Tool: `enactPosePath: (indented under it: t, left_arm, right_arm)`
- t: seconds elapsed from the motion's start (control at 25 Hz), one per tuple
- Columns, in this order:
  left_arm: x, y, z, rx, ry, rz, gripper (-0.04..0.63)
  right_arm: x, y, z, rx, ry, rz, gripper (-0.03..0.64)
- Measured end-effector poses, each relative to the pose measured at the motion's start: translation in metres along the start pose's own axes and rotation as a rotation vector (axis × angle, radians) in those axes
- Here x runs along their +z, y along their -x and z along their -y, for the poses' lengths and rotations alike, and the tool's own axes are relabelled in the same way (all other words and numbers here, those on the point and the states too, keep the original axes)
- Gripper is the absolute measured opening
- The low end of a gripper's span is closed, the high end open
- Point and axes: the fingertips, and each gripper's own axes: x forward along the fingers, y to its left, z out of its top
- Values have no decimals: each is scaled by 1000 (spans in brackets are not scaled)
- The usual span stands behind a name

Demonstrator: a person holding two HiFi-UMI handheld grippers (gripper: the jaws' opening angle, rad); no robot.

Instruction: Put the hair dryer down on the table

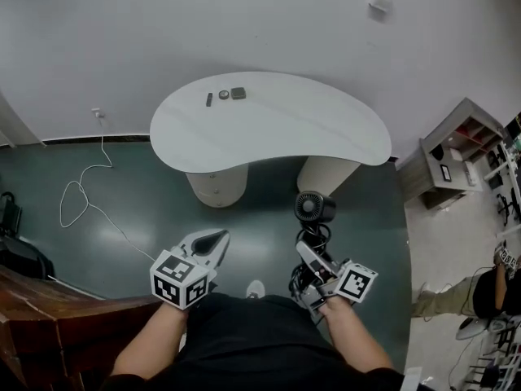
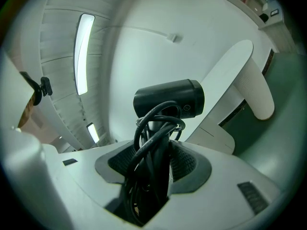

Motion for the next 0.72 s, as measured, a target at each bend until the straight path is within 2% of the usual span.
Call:
enactPosePath:
  t: [0.28, 0.72]
  left_arm:
    - [16, -44, 3, 8, 8, -31, 17]
    - [12, -68, -19, 35, 40, -73, 17]
  right_arm:
    - [36, -8, 29, 10, -10, -15, 198]
    - [50, -21, 56, -5, -35, -40, 198]
